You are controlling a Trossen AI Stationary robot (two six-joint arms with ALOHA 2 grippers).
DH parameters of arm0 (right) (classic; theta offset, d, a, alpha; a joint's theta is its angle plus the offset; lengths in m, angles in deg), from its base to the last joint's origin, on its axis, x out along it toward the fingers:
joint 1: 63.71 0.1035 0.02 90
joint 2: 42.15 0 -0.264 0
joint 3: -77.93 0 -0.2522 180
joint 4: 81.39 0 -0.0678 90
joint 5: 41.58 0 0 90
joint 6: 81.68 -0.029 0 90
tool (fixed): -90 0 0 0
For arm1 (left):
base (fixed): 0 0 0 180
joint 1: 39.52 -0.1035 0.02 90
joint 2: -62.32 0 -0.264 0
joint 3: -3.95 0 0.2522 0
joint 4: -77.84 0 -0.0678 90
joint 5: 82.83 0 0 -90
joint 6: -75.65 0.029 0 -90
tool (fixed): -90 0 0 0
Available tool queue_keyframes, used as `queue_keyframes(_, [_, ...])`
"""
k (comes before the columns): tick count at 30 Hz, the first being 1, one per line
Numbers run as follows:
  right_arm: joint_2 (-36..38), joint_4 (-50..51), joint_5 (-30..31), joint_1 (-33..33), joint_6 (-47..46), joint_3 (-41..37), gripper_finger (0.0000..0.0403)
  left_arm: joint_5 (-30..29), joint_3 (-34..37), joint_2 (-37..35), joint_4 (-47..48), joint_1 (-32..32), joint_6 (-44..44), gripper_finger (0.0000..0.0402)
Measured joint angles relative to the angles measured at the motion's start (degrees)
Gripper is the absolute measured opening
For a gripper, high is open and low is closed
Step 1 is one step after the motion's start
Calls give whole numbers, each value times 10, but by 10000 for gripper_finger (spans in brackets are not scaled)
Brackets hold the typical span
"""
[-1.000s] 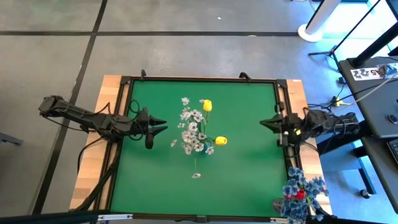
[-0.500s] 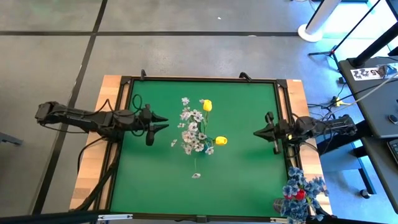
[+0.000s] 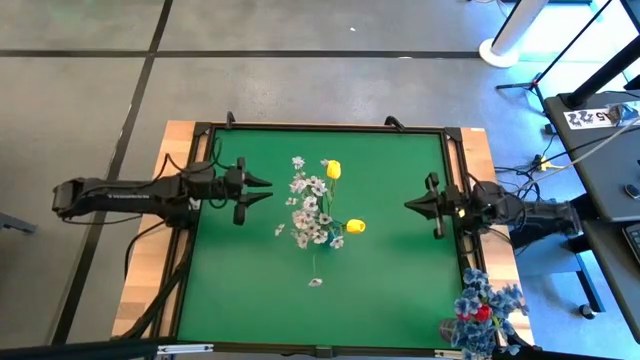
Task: Sort flowers into vase by color
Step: Return to Home Position
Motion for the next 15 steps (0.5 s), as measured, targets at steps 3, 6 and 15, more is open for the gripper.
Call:
queue_keyframes(3, [-1, 7, -28, -64, 0, 0, 1, 32, 47, 0, -92, -22, 2, 125])
queue_keyframes(6, [6, 13, -45, -102, -10, -7, 1, 47, 100, -3, -174, -29, 15, 125])
queue_keyframes(15, [22, 84, -40, -100, -13, -7, 1, 42, 153, -46, -219, -3, -19, 125])
